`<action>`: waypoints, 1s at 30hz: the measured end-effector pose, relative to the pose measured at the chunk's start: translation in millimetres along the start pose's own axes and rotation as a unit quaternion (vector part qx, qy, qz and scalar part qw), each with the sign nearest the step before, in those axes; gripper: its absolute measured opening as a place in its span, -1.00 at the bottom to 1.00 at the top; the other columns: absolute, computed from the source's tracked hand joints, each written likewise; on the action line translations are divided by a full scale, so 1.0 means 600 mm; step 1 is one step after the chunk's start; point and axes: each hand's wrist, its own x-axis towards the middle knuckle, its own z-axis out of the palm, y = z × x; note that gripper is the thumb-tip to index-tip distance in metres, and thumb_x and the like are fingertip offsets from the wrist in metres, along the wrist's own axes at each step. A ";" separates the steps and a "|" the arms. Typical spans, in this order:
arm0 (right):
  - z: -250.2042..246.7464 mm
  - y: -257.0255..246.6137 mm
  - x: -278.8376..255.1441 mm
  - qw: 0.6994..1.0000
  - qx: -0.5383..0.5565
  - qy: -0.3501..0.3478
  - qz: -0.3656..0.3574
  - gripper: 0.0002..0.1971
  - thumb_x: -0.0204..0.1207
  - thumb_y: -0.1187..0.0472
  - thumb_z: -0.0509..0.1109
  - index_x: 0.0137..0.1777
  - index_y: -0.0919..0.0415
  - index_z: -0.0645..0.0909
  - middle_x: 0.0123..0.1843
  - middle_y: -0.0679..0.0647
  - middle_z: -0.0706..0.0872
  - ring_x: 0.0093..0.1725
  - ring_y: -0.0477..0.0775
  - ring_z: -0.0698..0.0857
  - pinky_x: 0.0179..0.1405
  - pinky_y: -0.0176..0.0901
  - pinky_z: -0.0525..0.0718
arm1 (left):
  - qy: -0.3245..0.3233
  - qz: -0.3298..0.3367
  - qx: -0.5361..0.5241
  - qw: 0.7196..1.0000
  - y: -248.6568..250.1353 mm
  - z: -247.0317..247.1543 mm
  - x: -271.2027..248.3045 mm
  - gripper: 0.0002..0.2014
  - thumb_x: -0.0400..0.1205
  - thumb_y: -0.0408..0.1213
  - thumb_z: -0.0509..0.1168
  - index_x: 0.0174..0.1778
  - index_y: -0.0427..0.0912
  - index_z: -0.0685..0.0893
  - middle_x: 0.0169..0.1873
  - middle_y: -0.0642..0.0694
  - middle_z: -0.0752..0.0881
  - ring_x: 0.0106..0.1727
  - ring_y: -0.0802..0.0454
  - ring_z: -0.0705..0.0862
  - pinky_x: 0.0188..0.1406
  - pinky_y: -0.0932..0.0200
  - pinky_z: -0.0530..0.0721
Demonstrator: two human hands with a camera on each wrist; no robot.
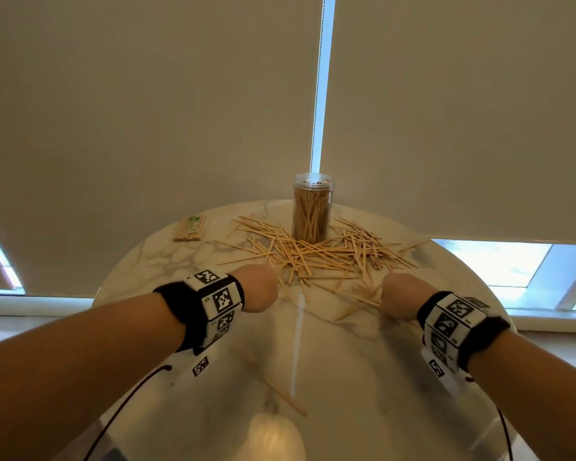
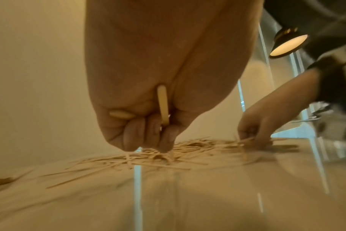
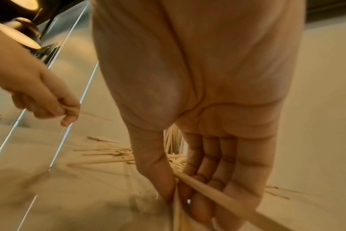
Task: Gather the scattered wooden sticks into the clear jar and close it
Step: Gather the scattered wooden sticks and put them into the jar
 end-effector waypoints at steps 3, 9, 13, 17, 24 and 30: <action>0.000 -0.011 -0.011 1.000 -0.003 0.015 -0.009 -0.89 0.66 0.19 0.28 -0.06 0.21 0.51 -0.14 0.08 0.61 -0.09 0.10 0.61 -0.17 -0.18 0.54 | -0.034 0.088 -0.015 0.995 0.011 0.010 -0.044 -0.47 0.72 0.23 0.11 0.21 -0.19 0.62 0.01 -0.13 0.69 -0.05 -0.05 0.63 -0.13 0.10 0.52; -0.016 -0.023 -0.040 0.999 0.037 -0.014 0.003 -0.77 0.71 0.07 0.26 0.04 0.25 0.59 -0.13 0.08 0.61 -0.07 0.10 0.60 -0.15 -0.19 0.56 | -0.084 0.171 0.000 0.982 -0.015 0.063 -0.081 -0.59 0.56 0.13 0.43 0.26 0.07 0.57 -0.17 0.13 0.54 -0.16 0.11 0.54 -0.21 0.19 0.44; -0.014 -0.050 -0.042 0.999 0.042 -0.012 0.029 -0.24 0.58 -0.50 -0.02 -0.26 0.24 0.54 -0.30 0.06 0.59 -0.21 0.06 0.60 -0.03 -0.08 0.59 | -0.024 0.203 0.040 0.978 -0.018 0.079 -0.084 -0.85 0.73 -0.11 0.23 0.13 -0.04 0.63 0.00 -0.02 0.60 -0.05 0.00 0.56 -0.05 0.15 0.48; -0.008 -0.078 -0.028 1.000 0.004 -0.008 0.029 -0.38 0.49 -0.42 0.33 -0.19 0.23 0.62 -0.16 0.06 0.69 -0.11 0.08 0.66 -0.07 -0.11 0.65 | -0.024 0.165 0.058 0.984 -0.014 0.086 -0.085 -0.70 0.77 0.00 0.14 0.19 -0.16 0.57 0.12 -0.15 0.57 0.08 -0.14 0.60 0.04 0.05 0.53; -0.028 -0.089 -0.039 0.999 0.018 -0.046 0.013 -0.74 0.62 0.15 0.45 0.15 0.34 0.67 -0.03 0.15 0.66 -0.04 0.12 0.65 -0.13 -0.12 0.64 | -0.009 0.175 0.049 0.983 -0.019 0.087 -0.092 -0.76 0.76 -0.10 0.20 0.17 -0.18 0.61 0.10 -0.15 0.63 0.10 -0.15 0.64 -0.01 0.07 0.54; -0.018 -0.088 -0.058 0.999 -0.019 -0.043 0.006 -0.73 0.65 0.13 0.36 0.20 0.32 0.68 0.01 0.13 0.64 -0.02 0.10 0.61 -0.01 -0.17 0.63 | -0.017 0.125 0.102 0.987 -0.021 0.076 -0.080 -0.70 0.74 -0.13 0.14 0.18 -0.30 0.59 0.09 -0.24 0.69 0.00 -0.17 0.67 -0.06 0.03 0.64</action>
